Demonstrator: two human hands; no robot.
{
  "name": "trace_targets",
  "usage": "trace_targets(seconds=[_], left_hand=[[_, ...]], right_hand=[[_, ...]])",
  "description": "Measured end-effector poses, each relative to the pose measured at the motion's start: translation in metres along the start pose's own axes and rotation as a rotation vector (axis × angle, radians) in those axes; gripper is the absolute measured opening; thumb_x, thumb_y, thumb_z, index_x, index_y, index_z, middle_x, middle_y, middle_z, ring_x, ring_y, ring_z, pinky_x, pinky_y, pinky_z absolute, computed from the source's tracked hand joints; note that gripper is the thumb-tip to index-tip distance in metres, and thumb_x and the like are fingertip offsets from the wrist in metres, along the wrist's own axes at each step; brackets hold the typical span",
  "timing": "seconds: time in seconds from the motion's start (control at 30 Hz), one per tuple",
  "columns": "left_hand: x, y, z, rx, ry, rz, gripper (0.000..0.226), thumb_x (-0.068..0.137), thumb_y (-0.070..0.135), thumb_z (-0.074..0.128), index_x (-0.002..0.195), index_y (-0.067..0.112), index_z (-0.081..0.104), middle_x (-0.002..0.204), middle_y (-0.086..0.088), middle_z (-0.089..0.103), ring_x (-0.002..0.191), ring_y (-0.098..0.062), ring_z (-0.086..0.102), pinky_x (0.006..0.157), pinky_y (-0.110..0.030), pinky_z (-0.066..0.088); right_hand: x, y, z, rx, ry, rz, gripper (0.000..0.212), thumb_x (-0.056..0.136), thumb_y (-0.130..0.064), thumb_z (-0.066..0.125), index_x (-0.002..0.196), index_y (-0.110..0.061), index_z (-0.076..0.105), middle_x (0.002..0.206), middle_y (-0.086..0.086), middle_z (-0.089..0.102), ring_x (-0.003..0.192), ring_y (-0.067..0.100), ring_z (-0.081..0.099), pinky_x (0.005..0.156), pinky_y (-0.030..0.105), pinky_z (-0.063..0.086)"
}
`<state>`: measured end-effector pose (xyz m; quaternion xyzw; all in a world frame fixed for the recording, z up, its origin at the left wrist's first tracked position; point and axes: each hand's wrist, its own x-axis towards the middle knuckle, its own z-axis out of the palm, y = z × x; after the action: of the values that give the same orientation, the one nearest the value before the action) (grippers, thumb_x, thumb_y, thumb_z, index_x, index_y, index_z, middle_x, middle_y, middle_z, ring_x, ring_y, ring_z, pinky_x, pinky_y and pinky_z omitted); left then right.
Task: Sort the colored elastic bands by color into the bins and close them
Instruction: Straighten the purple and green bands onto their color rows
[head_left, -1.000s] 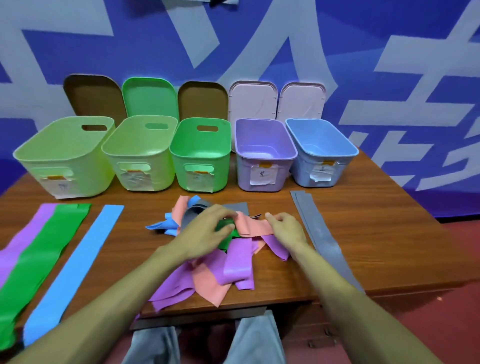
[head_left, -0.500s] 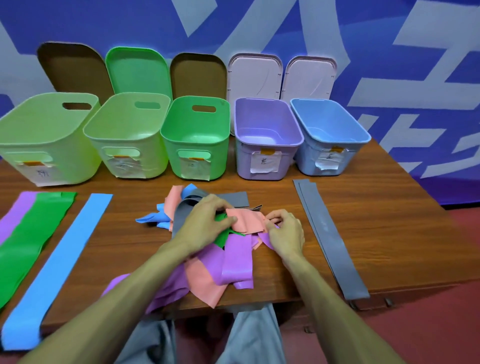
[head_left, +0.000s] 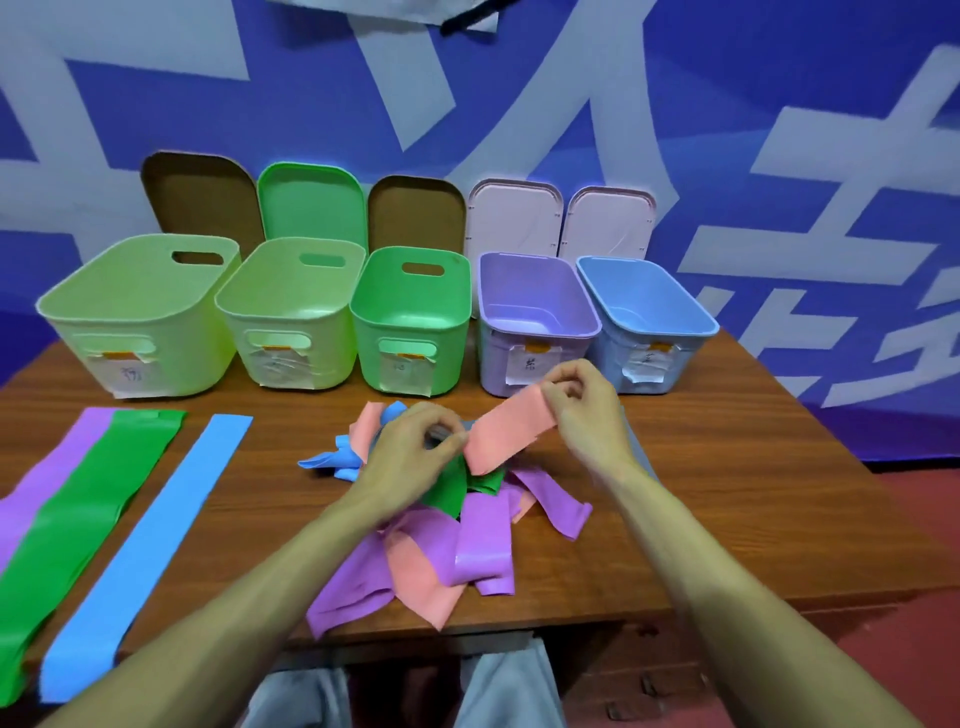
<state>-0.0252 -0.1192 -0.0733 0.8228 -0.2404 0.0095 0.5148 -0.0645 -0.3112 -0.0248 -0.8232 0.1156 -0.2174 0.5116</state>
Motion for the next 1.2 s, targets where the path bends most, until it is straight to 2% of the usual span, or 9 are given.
trace_targets(seconds=[0.1,0.23,0.33,0.4,0.5,0.73,0.87,1.03,1.2], left_hand=[[-0.002,0.013,-0.005,-0.328,0.018,-0.113,0.011,0.087,0.016,0.062,0.078,0.023,0.060,0.086,-0.001,0.064,0.082,-0.008,0.058,0.083,-0.026,0.045],[-0.002,0.031,-0.014,-0.426,0.070,-0.110,0.019,0.093,-0.001,0.049,0.079,0.012,0.051,0.068,-0.001,0.050,0.056,0.008,0.047,0.064,-0.010,0.039],[0.004,0.038,-0.021,-0.545,0.058,-0.098,0.010,0.093,0.004,0.051,0.089,0.014,0.051,0.071,-0.003,0.055,0.066,-0.003,0.051,0.071,-0.020,0.041],[0.008,0.046,-0.027,-0.589,0.019,-0.101,0.011,0.095,0.004,0.048,0.100,0.014,0.051,0.069,0.001,0.059,0.063,-0.002,0.056,0.065,-0.014,0.045],[0.013,0.058,-0.035,-0.487,-0.068,-0.072,0.013,0.096,0.009,0.047,0.108,0.013,0.052,0.074,0.002,0.057,0.059,0.005,0.053,0.059,-0.010,0.043],[0.019,0.061,-0.060,-0.324,-0.194,-0.062,0.012,0.094,0.021,0.053,0.099,0.025,0.063,0.098,0.005,0.065,0.089,-0.006,0.056,0.086,-0.027,0.044],[0.017,0.066,-0.086,-0.160,-0.162,-0.085,0.029,0.080,0.028,0.049,0.104,0.017,0.060,0.090,0.002,0.059,0.078,-0.010,0.050,0.075,-0.030,0.041],[0.008,0.062,-0.114,0.105,-0.199,-0.126,0.021,0.090,0.017,0.042,0.106,0.013,0.055,0.083,0.004,0.054,0.071,-0.010,0.048,0.065,-0.026,0.039],[-0.012,0.054,-0.143,0.243,-0.302,-0.201,0.031,0.079,0.031,0.043,0.096,0.008,0.055,0.078,0.000,0.054,0.070,-0.015,0.049,0.060,-0.027,0.040]], right_hand=[[0.009,-0.043,0.008,0.129,-0.044,-0.117,0.024,0.086,-0.002,0.059,0.078,-0.024,0.056,0.078,-0.008,0.059,0.068,-0.002,0.053,0.066,0.018,0.045],[0.020,-0.090,0.018,0.270,-0.079,-0.173,0.021,0.086,-0.003,0.062,0.080,-0.023,0.059,0.082,-0.004,0.063,0.075,0.002,0.056,0.072,0.020,0.047],[0.023,-0.119,0.021,0.447,-0.146,-0.094,0.017,0.088,-0.005,0.061,0.084,-0.021,0.063,0.082,0.000,0.065,0.071,0.008,0.058,0.061,0.025,0.050],[0.024,-0.136,0.021,0.487,-0.173,-0.091,0.016,0.089,-0.005,0.060,0.085,-0.020,0.063,0.079,-0.001,0.065,0.064,0.004,0.059,0.054,0.024,0.051],[0.028,-0.157,0.018,0.539,-0.170,-0.110,0.017,0.090,-0.002,0.058,0.084,-0.018,0.063,0.074,-0.001,0.062,0.061,0.005,0.059,0.050,0.022,0.049],[0.036,-0.180,0.007,0.657,-0.062,-0.080,0.016,0.090,-0.004,0.058,0.085,-0.019,0.062,0.072,-0.004,0.059,0.059,0.004,0.056,0.048,0.018,0.046],[0.043,-0.174,0.007,0.700,0.041,-0.045,0.014,0.089,-0.005,0.061,0.084,-0.019,0.063,0.072,-0.004,0.061,0.064,0.009,0.057,0.052,0.021,0.047],[0.047,-0.147,0.018,0.502,0.117,-0.058,0.015,0.085,-0.006,0.064,0.082,-0.021,0.065,0.077,0.000,0.066,0.072,0.011,0.058,0.065,0.031,0.052],[0.045,-0.111,0.033,0.027,0.054,-0.188,0.013,0.083,-0.015,0.066,0.094,-0.018,0.073,0.085,-0.001,0.070,0.082,0.015,0.064,0.079,0.037,0.056]])
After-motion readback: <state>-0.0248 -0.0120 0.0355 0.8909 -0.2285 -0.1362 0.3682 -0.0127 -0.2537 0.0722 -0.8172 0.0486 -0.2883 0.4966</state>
